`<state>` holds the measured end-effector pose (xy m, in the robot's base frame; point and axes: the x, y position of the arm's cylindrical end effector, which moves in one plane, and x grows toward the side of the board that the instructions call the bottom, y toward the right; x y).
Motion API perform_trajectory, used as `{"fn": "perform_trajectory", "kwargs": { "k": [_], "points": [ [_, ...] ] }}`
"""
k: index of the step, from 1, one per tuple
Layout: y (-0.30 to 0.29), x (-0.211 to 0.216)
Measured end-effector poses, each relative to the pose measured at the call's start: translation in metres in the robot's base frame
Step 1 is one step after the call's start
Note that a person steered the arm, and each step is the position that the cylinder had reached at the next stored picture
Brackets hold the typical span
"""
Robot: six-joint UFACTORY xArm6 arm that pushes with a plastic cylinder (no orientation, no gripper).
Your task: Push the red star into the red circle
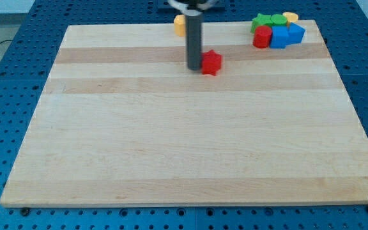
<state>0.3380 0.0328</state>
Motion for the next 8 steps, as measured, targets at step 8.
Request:
{"fn": "perform_trajectory", "kwargs": {
  "k": [8],
  "points": [
    [0.108, 0.008]
  ]
}}
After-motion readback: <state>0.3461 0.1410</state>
